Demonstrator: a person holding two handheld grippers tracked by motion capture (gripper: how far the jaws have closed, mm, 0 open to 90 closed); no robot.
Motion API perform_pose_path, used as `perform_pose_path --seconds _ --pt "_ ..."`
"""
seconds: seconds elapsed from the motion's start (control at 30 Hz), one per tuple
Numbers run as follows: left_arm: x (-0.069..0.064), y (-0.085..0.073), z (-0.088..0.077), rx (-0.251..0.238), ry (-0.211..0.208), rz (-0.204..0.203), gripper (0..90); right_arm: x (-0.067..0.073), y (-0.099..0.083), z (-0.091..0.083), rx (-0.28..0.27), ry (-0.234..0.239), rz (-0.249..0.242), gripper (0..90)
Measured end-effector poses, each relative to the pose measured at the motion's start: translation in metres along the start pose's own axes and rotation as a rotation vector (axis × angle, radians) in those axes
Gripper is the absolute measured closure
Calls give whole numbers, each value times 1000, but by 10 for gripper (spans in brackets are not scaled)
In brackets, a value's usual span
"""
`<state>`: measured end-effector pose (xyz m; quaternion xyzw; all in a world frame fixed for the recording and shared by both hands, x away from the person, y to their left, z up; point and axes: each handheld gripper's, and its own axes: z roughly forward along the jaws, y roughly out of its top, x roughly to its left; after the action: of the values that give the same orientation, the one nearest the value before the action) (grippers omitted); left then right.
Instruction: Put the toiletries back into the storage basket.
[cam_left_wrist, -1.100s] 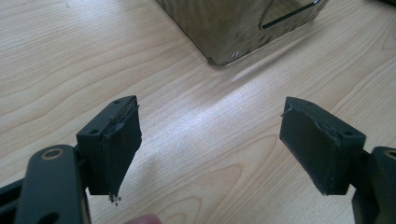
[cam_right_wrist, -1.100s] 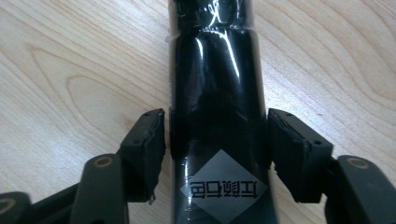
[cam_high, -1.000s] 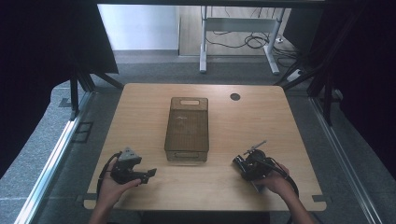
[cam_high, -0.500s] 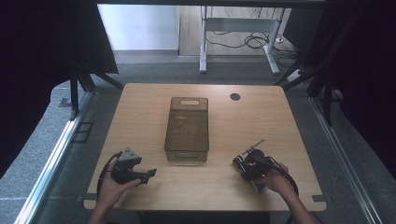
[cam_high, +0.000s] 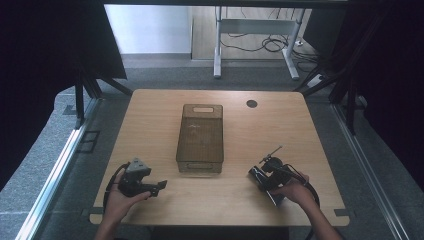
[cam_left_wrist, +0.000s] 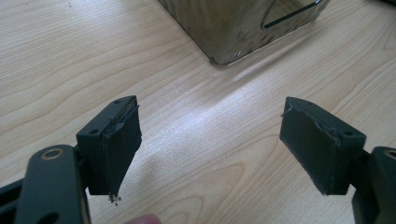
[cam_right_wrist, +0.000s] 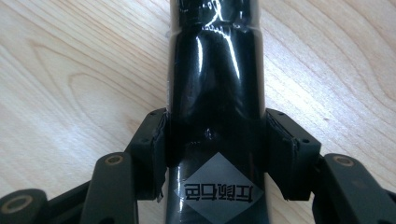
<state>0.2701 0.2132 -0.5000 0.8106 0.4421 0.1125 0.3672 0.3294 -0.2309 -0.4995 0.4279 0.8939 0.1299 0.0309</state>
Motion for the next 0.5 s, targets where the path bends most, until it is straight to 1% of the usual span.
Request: perform_pose_path --seconds 0.03,0.1,0.13,0.17,0.33,0.5 --pt "0 0 0 0 1 0 209 0 0 0 0 0 0 445" --pt "0 0 0 -1 0 -1 208 0 1 -5 -21 25 4 446" --pt "0 0 0 -1 0 -1 208 0 1 -5 -21 25 4 446" --pt "0 0 0 -1 0 0 208 1 2 -7 -27 37 12 447" --pt "0 0 -2 -6 0 -2 208 1 2 -5 -9 25 3 447" --pt "1 0 -2 -9 1 -8 208 1 2 -1 -6 18 0 443"
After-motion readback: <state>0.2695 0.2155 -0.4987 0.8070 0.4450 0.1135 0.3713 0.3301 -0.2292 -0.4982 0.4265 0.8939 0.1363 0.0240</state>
